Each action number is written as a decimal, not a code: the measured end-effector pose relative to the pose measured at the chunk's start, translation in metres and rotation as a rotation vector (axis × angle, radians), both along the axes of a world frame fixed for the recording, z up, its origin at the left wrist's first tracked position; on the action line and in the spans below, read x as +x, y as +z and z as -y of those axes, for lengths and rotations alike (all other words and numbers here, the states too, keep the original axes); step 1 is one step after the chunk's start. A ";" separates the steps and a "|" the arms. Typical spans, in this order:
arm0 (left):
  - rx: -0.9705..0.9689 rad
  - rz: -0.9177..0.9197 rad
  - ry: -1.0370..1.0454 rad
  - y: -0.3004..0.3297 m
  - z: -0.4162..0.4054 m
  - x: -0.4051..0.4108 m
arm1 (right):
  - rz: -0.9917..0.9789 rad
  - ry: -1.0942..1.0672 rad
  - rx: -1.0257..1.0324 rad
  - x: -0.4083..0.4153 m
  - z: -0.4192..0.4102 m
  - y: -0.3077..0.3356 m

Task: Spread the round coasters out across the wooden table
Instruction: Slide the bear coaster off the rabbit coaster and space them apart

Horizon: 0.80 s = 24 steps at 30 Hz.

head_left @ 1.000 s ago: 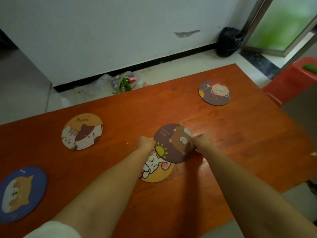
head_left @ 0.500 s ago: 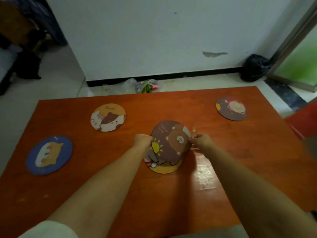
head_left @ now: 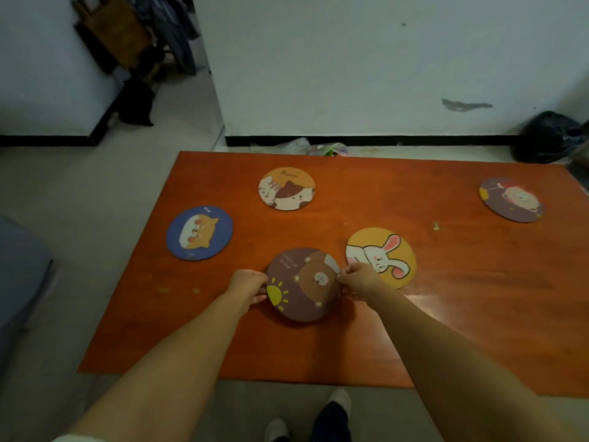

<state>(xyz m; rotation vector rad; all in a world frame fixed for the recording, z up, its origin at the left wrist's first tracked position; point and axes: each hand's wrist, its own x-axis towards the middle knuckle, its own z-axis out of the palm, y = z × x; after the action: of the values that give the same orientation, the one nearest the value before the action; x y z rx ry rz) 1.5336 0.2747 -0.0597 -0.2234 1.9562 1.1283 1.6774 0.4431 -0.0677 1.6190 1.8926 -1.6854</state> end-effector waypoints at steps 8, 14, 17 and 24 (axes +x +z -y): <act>-0.093 -0.058 -0.051 -0.012 0.050 -0.011 | 0.055 0.048 -0.039 -0.010 0.056 -0.019; -0.241 -0.198 -0.235 -0.026 0.056 -0.014 | 0.162 0.159 0.096 -0.013 0.067 -0.023; -0.347 -0.321 -0.380 -0.032 0.054 -0.017 | 0.218 0.281 0.197 -0.013 0.067 -0.024; -0.370 -0.352 -0.565 -0.013 0.027 -0.025 | 0.203 0.185 0.225 -0.002 0.037 -0.011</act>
<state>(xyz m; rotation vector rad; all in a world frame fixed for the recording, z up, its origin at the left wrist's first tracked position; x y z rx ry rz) 1.5088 0.2475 -0.0729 0.3435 2.3237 0.4531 1.6750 0.4056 -0.0789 1.5623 2.1130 -1.2256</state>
